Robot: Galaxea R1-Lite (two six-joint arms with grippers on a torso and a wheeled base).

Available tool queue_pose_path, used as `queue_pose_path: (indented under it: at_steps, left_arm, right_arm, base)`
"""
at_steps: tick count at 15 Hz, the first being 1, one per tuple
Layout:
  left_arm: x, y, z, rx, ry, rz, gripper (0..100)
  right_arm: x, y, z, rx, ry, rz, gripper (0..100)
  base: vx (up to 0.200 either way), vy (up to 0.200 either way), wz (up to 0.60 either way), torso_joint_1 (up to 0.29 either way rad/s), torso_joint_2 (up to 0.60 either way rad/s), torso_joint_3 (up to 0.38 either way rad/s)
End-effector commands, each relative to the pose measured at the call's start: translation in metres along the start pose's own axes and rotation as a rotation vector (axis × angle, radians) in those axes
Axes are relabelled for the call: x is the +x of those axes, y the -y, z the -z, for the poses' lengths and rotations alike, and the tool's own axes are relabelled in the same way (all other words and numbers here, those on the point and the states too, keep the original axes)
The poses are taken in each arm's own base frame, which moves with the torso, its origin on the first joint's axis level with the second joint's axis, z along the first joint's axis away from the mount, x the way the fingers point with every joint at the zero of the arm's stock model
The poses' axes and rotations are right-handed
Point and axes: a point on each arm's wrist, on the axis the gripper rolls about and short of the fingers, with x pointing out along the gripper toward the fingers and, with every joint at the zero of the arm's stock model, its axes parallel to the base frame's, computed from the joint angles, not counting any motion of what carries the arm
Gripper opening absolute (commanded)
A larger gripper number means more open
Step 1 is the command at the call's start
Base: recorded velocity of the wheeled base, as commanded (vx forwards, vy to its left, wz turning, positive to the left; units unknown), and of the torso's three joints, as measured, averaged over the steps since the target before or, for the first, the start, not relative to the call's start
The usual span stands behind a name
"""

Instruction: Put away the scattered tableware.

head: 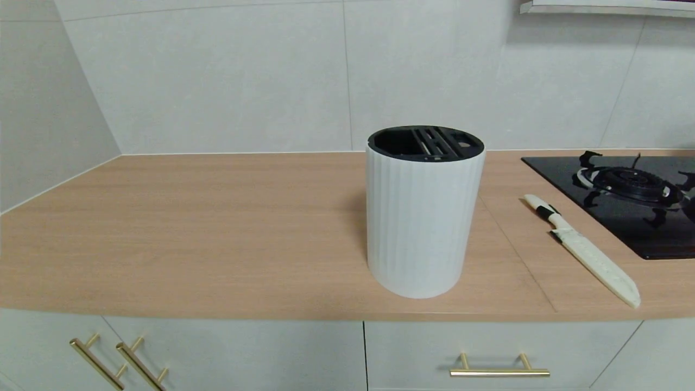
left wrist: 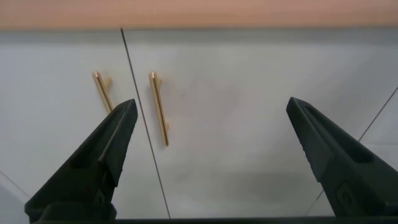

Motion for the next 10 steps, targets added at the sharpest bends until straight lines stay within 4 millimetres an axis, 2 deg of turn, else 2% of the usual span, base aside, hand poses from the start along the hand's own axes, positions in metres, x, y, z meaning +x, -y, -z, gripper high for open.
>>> queue_pose_path:
  at_steps: [1, 10]
  left_arm:
    - [0.0, 0.0, 0.0, 0.0, 0.0, 0.0, 100]
    - [0.0, 0.0, 0.0, 0.0, 0.0, 0.0, 100]
  right_arm:
    - [0.0001, 0.0, -0.0001, -0.001, -0.001, -0.001, 100]
    - [0.0001, 0.0, -0.0001, -0.001, -0.001, -0.001, 100]
  base:
    - [0.0, 0.0, 0.0, 0.203, -0.49, -0.281]
    - [0.0, 0.0, 0.0, 0.224, -0.5, -0.279]
